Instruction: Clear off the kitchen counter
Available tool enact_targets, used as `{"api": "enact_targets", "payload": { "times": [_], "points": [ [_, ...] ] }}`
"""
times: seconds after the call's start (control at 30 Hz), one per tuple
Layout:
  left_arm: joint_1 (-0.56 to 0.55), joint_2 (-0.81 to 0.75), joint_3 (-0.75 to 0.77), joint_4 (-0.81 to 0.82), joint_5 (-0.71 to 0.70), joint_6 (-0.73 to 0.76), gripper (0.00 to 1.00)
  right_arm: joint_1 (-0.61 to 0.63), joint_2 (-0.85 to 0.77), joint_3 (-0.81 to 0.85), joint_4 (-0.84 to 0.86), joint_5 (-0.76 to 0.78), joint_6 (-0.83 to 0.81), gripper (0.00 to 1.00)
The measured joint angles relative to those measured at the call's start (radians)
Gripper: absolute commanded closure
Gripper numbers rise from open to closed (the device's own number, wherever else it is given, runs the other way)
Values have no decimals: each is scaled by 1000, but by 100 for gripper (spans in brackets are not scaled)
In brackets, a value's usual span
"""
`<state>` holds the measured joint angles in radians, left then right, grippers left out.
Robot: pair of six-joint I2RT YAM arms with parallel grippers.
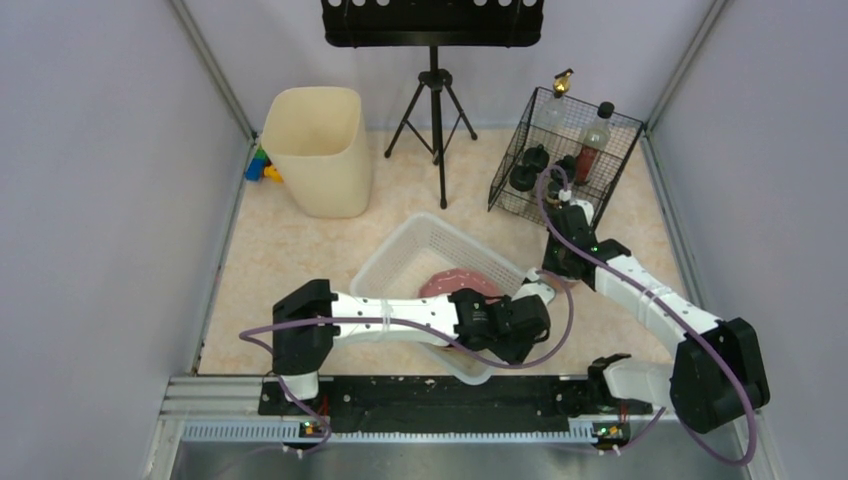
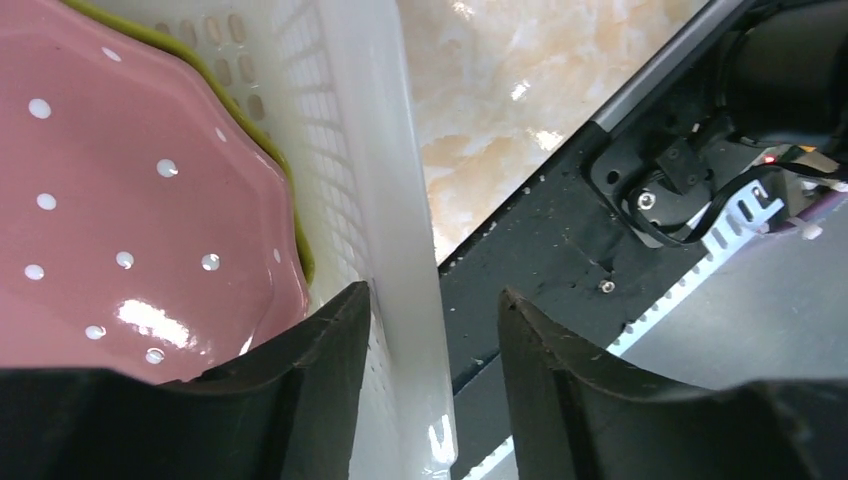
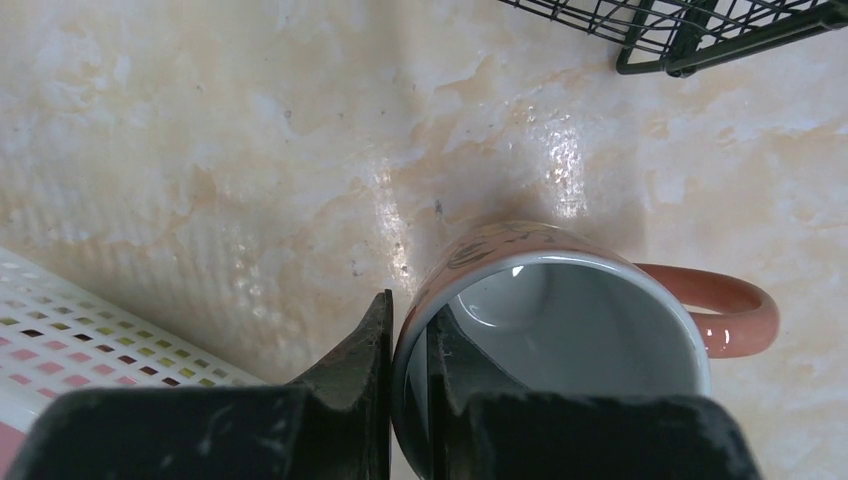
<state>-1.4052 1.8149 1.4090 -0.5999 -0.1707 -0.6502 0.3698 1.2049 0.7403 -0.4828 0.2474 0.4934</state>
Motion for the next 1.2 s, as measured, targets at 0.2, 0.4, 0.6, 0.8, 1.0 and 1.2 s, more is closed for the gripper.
{"api": "enact_targets", "payload": {
  "times": [0.2,0.4,0.6,0.8,1.0,1.2],
  "points": [
    [-9,-56,0,29,9,28,28,0,-9,0,-5,11,2,100],
    [-14,-193,0,32,-26,74,21,0,-57,0,-48,18,7,100],
    [-14,-360,-37,44,-115,113,12,0,-152,66,-155,19,4,100],
    [-14,-569,-154,54,-278,131,6,10,-202,219,-191,-5,-10,100],
    [-6,-759,-304,45,-480,92,5,97,-177,362,-197,-44,-45,100],
    [9,-893,-423,-10,-602,26,5,251,-36,494,-165,-132,-108,100]
  ]
}}
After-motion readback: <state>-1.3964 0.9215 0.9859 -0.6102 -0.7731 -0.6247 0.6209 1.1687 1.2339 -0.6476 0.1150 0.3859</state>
